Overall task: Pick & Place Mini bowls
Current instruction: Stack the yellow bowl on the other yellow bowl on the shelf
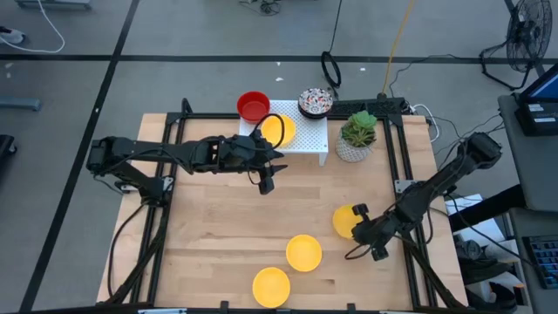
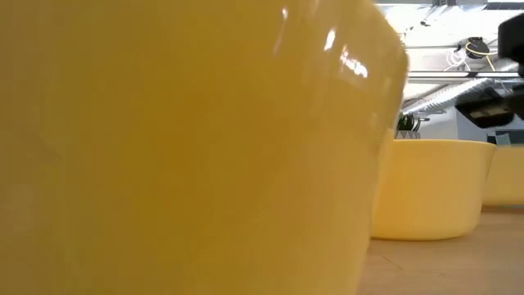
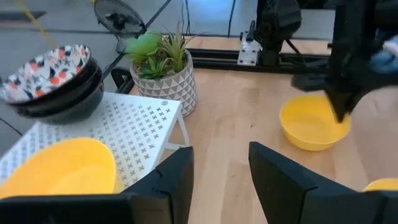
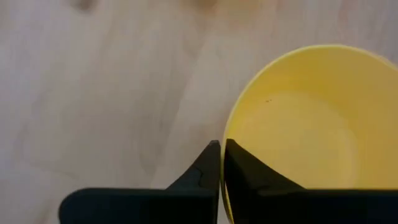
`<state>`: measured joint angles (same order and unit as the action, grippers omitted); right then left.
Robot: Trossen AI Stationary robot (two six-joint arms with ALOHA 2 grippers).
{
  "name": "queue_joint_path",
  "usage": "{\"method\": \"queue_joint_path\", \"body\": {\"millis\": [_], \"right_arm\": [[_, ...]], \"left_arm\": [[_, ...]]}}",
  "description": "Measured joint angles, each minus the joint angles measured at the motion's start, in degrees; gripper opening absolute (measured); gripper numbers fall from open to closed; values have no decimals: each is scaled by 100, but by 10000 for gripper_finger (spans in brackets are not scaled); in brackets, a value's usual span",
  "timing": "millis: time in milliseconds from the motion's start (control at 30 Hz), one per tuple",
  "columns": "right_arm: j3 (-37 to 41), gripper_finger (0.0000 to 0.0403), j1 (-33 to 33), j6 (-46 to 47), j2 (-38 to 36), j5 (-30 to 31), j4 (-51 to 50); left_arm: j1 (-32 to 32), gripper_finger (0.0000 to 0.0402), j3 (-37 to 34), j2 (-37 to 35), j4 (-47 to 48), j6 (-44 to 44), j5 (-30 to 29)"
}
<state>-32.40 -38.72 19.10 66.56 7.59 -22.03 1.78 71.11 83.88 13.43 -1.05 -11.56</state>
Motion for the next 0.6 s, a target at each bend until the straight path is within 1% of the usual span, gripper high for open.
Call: {"method": "queue_joint_path", "body": {"millis": [67, 167, 233, 267, 333, 500, 600], "right_arm": [[0, 3, 107, -174, -124, -20, 218], [0, 3, 476, -326, -360, -28, 540], [0, 2, 842, -463, -530, -79, 790], [0, 2, 1038, -535, -616, -200, 895], [0, 2, 1461, -679, -723, -570, 1241], [0, 1, 2348, -829, -759, -1889, 2423], [-5, 1, 2690, -905, -694, -2330, 2934]], "left_arm": [[0, 157, 0, 0, 9, 428, 176], [-8, 157, 0, 0, -4, 1152, 850], [-17, 157, -2, 4, -92, 1375, 1233], [-27, 157, -2, 29, -180, 1395, 1368], [-56, 157, -2, 60, -328, 1372, 1471], [-247, 157, 3, 211, -516, 1452, 1505], [-370, 157, -7, 417, -616, 1631, 1653]]}}
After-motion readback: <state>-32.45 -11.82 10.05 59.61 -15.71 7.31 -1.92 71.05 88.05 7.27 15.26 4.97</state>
